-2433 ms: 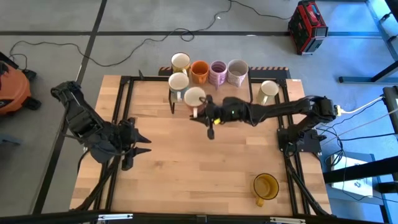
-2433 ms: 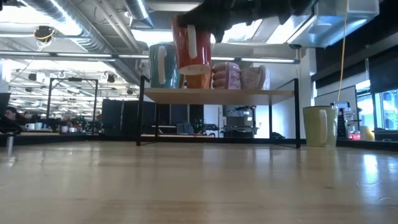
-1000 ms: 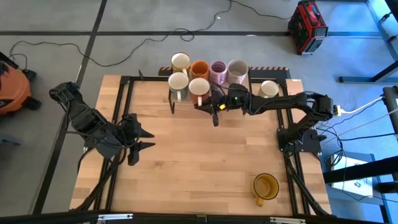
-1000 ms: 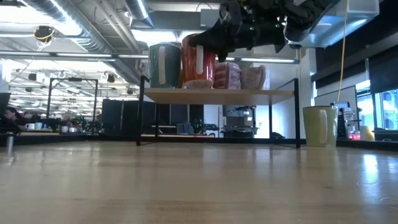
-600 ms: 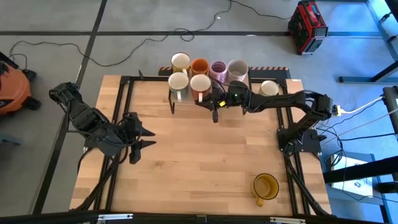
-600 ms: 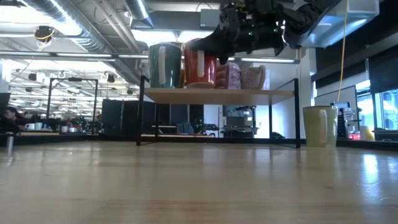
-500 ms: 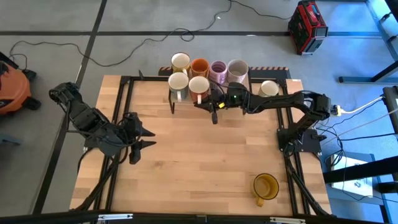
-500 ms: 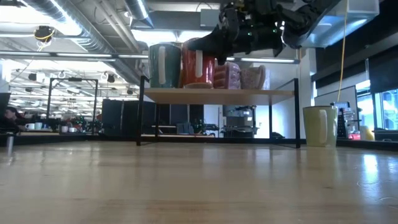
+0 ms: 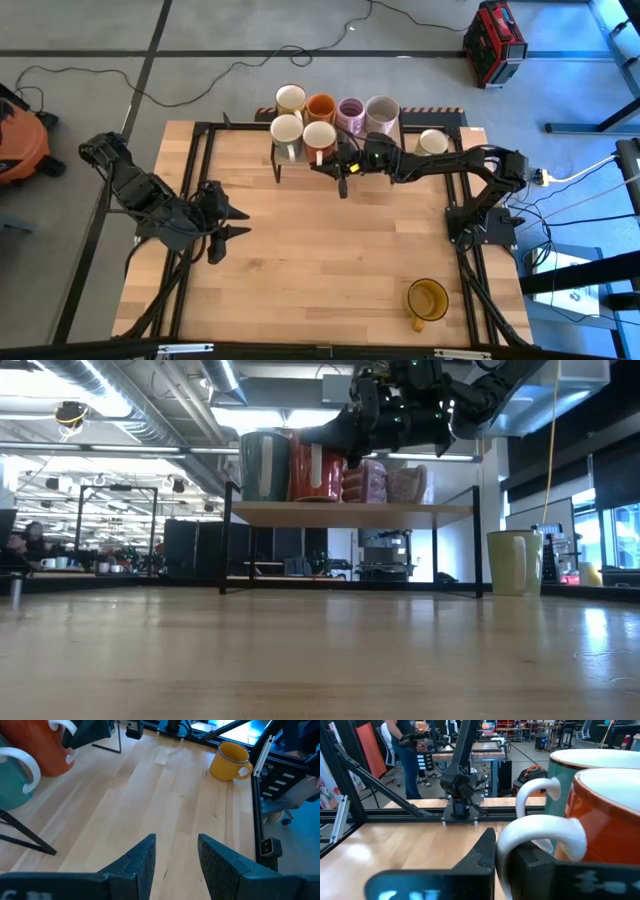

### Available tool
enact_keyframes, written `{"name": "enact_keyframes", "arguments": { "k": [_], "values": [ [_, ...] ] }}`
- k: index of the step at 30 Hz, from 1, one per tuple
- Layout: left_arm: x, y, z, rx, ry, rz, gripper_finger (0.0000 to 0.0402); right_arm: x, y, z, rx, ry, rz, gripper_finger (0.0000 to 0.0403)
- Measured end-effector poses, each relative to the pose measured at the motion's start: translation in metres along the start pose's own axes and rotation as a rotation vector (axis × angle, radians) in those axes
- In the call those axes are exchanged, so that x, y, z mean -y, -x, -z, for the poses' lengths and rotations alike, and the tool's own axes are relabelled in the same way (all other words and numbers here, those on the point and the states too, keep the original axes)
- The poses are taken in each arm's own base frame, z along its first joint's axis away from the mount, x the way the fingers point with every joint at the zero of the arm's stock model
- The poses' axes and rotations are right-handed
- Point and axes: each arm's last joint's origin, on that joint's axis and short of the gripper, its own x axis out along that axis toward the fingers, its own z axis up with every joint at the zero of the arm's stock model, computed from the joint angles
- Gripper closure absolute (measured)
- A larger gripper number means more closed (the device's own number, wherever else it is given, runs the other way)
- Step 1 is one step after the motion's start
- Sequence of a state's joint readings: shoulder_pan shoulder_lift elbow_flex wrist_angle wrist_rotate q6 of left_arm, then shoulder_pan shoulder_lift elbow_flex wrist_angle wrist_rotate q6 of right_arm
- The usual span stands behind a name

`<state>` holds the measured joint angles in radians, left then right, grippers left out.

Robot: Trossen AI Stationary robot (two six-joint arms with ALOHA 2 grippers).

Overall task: Place coffee mugs
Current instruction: Put the red mug on the shelf, then put the yellow mug on the shelf

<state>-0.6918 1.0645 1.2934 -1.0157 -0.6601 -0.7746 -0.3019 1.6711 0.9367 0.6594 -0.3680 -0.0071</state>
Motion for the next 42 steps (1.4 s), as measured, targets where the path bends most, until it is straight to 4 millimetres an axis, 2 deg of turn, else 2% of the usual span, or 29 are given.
{"name": "enact_keyframes", "arguments": {
  "k": [25,35,42],
  "values": [
    [0.000,0.000,0.000,-0.011,0.000,0.011,0.0260,0.002,0.000,0.006,-0.059,-0.075,0.087,0.0258],
    [0.000,0.000,0.000,-0.011,0.000,0.011,0.0260,0.001,0.001,0.005,-0.138,-0.130,0.079,0.0249],
    [0.000,0.000,0.000,-0.013,0.000,0.013,0.0260,0.003,-0.004,-0.007,-0.253,-0.166,0.069,0.0248]
  ]
}}
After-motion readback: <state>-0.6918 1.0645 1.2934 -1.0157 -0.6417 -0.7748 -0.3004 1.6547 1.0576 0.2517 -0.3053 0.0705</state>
